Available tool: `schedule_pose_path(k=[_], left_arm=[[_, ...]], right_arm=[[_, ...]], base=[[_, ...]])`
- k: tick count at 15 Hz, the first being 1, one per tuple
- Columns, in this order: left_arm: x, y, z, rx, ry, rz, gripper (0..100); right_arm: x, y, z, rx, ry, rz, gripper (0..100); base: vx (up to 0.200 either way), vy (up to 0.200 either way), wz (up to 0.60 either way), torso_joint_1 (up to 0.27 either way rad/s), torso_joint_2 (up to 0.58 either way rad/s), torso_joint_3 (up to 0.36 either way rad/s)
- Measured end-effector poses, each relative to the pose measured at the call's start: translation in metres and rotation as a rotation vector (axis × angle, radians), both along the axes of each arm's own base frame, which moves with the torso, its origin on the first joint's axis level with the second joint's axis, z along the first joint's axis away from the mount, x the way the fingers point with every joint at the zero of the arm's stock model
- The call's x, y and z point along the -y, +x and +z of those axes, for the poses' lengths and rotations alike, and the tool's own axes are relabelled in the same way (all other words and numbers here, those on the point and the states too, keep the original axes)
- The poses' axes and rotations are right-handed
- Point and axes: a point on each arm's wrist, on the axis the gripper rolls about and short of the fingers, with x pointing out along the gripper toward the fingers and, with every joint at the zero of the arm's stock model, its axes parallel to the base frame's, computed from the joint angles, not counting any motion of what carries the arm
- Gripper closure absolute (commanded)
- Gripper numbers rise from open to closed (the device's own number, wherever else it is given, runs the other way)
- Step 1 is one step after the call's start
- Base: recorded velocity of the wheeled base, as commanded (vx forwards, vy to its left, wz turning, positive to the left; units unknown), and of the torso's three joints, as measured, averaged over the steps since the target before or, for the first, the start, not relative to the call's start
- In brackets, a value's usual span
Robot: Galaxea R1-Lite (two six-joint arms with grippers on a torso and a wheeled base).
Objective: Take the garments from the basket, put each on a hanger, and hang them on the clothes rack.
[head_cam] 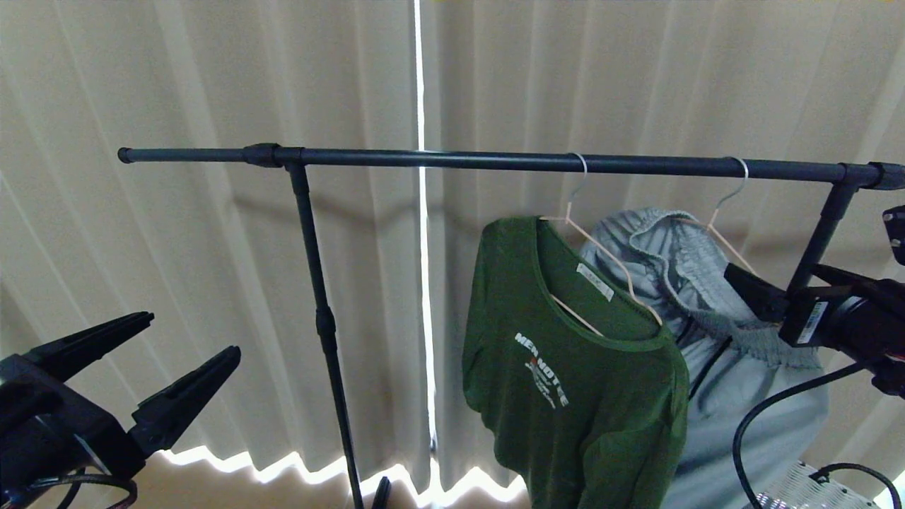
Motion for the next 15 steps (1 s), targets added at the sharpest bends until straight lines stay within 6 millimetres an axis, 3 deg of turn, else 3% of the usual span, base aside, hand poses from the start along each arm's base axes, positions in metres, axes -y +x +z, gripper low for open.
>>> schedule_pose_path(k=[5,15], left_arm=[[-0.02,-0.026,0.0,0.067,-0.011,0.14,0],[-0.04,-0.126,-0.079,-0.129,0.017,0.302,0]], right_arm=[[0.009,-0.047,-0.02,0.019,-0.029,0.026,0],[0.021,-0.098,-0.046,-0.134,-0.229,0.084,0]], base=[[0.0,0.0,0.0,0.0,0.0,0.0],[0.0,0.0,0.0,0.0,0.0,0.0]])
